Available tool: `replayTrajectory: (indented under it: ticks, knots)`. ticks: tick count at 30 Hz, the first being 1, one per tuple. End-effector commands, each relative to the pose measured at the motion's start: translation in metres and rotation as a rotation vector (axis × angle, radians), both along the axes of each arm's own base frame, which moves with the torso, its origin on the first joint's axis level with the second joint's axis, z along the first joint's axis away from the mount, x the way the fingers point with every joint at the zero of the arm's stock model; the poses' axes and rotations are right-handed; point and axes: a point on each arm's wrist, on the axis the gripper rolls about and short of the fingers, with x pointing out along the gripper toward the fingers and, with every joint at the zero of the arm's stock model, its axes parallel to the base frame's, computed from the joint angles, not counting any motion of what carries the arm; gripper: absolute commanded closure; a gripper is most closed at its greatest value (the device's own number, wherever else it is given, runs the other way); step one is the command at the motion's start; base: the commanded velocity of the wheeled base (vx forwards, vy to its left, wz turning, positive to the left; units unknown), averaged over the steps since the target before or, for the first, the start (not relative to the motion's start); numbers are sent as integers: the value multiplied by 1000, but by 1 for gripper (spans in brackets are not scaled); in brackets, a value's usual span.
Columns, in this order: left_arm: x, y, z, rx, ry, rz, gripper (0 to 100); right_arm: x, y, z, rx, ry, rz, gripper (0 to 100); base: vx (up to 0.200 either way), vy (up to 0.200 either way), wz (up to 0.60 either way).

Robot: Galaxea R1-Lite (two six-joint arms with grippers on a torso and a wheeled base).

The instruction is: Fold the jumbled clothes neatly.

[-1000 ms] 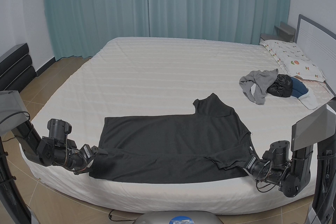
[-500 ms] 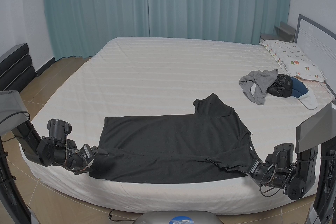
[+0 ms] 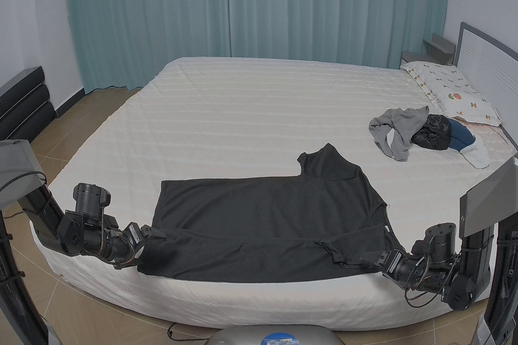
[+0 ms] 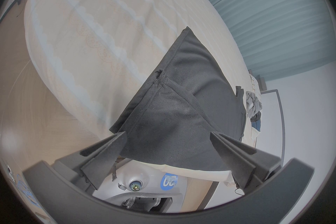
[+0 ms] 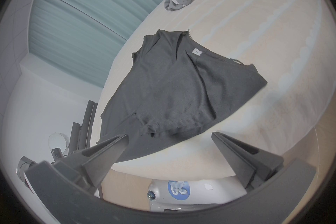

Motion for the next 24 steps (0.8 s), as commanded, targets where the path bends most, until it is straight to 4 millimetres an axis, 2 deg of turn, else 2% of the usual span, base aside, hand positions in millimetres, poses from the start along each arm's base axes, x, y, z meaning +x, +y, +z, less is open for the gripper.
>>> replayTrajectory:
  ticks: [1,6,11,16,20,24]
  knots:
    - [0,0,0,-1,0,2,0,4,-3,18,23,-83,-20,0,0,0,0]
    - [1,0,0,3,-4,-2,0,12,-15,35,44,-170,-68,0,0,0,0]
    - [3,1,6,7,-28,7,0,23,-18,27,44,-164,-85,0,0,0,0]
    - [2,3,17,2,-53,62,0,24,-18,21,42,-140,-86,0,0,0,0]
    - [5,3,17,-10,-60,84,0,23,-18,16,40,-121,-88,0,0,0,0]
    - [5,3,16,-10,-71,84,0,23,-18,16,41,-119,-86,0,200,0,0]
